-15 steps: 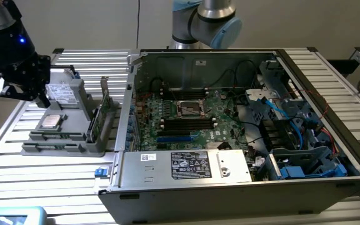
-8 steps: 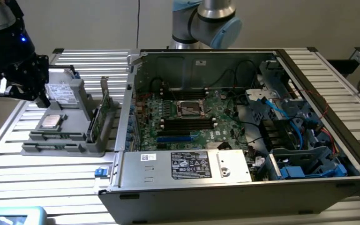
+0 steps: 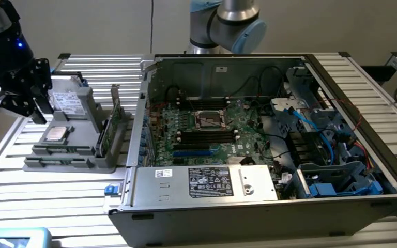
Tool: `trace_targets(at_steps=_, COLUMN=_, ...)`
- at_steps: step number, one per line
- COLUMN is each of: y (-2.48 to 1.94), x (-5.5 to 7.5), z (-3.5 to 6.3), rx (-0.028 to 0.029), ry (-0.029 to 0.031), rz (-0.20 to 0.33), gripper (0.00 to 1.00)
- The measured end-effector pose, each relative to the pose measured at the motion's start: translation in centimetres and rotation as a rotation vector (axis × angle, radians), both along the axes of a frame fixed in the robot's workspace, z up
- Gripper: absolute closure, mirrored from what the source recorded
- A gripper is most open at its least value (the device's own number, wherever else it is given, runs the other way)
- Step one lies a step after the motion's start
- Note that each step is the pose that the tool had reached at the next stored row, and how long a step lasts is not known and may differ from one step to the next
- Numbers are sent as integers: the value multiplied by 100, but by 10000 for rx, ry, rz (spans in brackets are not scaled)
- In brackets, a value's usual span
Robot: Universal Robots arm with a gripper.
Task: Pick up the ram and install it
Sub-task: 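Pick up the ram and move it above insertion slot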
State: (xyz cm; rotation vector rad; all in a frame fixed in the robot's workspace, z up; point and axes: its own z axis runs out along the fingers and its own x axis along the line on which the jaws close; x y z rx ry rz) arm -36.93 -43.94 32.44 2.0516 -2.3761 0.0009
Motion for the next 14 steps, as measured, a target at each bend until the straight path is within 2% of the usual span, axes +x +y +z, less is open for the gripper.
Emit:
trace_targets(at_steps=1, y=0, x=-20, z=-10, rx=0, ry=0, rz=0, gripper=64)
trace_targets(at_steps=2, y=0, x=-33, z=-27, rx=0, ry=1, rz=1, gripper=58)
trace_targets(at_steps=9, y=-2, x=-48, z=-152, rx=-1, ry=12, rz=68, gripper=58)
trace_targets(at_steps=14, y=-36, x=-48, z=-244, rx=0, ry=15, rz=128, gripper=58)
